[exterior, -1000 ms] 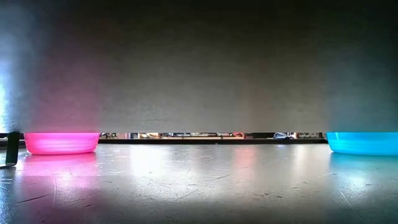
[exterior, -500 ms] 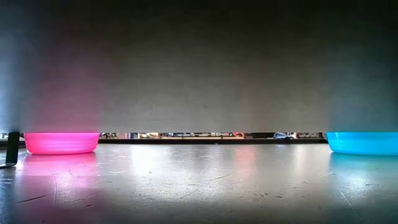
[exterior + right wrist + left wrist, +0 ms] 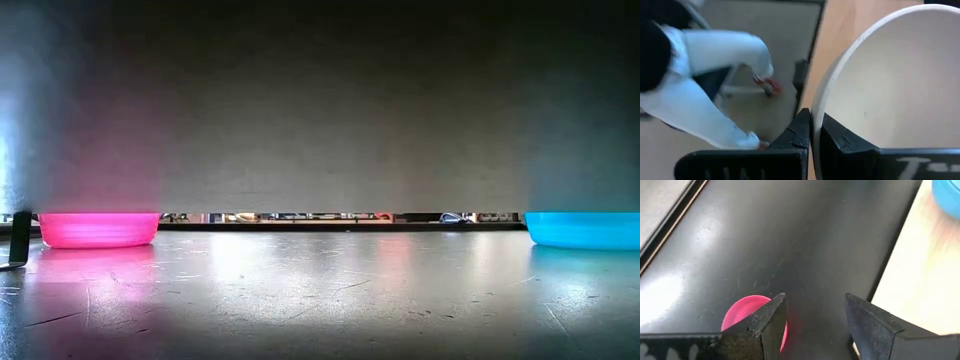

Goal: Place and stack bowls onto a shelf
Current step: Stack the white bowl on top of the orange bowl on the shelf, then put the light pink bowl on the shelf

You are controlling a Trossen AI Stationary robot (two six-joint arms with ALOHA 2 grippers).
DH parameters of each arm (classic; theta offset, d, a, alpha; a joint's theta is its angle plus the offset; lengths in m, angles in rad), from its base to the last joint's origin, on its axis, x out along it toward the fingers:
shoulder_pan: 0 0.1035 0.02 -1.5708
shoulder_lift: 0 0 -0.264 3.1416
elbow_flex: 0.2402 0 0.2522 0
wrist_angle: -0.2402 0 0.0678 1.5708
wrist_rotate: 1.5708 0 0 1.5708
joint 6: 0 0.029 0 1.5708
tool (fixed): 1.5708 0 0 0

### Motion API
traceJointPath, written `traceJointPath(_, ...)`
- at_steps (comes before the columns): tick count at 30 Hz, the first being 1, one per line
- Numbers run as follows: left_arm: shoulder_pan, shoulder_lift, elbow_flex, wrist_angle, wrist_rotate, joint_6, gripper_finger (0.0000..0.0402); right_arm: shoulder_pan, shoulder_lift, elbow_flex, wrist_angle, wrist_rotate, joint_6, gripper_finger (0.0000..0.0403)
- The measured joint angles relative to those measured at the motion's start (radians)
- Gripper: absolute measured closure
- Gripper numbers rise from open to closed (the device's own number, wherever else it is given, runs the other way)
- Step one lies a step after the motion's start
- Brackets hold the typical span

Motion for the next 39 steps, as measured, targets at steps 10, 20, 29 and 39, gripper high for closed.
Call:
traceJointPath(10, -0.011, 0.000, 0.000, 0.026, 0.004, 0.000, 0.0219, 0.000, 0.049, 0.000, -0.083, 0.014, 0.026, 0.0394)
traceJointPath(20, -0.020, 0.000, 0.000, 0.044, 0.027, 0.001, 0.0219, -0.003, 0.040, 0.000, -0.083, 0.012, 0.105, 0.0366)
traceJointPath(29, -0.025, 0.000, 0.000, 0.046, 0.127, 0.001, 0.0219, -0.003, 0.030, 0.125, -0.086, 0.016, 0.041, 0.0296)
traceJointPath(39, -0.073, 0.000, -0.024, 0.009, 0.135, -0.053, 0.0219, -0.002, 0.040, 0.191, -0.130, 0.149, -0.009, 0.0311)
